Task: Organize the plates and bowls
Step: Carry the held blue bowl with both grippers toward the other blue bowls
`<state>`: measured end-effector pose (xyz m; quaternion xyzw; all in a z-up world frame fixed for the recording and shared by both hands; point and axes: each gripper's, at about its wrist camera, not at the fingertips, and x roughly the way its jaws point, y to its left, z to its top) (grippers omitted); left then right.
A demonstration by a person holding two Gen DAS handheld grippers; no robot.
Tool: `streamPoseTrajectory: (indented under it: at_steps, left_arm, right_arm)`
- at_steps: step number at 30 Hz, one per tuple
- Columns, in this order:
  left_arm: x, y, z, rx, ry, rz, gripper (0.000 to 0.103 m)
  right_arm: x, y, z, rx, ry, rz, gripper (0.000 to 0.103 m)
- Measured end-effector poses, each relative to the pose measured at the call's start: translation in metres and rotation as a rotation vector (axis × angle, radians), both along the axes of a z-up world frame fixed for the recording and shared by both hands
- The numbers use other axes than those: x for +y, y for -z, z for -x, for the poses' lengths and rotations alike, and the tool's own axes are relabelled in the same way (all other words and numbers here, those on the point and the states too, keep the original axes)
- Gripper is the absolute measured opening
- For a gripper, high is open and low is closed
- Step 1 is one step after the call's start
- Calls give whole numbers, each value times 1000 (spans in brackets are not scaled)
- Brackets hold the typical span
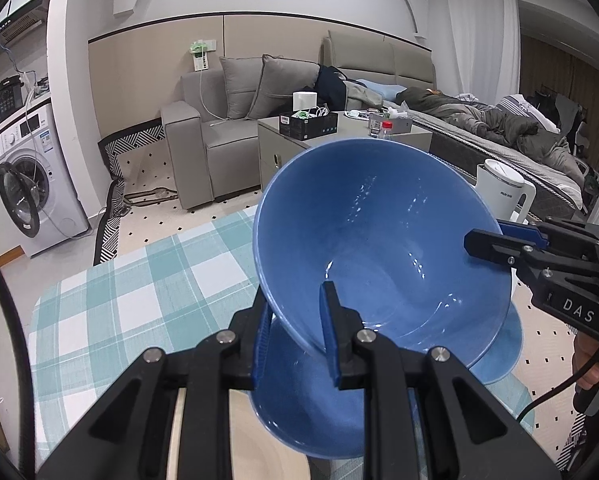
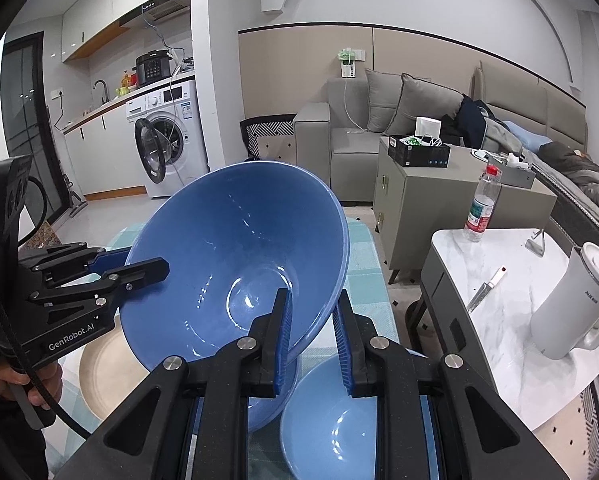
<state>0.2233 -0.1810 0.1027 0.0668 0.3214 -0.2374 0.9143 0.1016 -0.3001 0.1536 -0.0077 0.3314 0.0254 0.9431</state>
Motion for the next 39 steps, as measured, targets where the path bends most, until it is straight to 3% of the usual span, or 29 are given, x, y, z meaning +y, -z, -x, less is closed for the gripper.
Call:
streamPoseTrajectory:
  at_steps: [19,39]
  left_arm:
    - [14,22,20,34,-34,-23,21]
    - [22,57,13,99,-63,-53,21]
  right_arm:
    - [21,30,11,40,-34,-16,21]
    - [37,68,5,113,-43,-17,22]
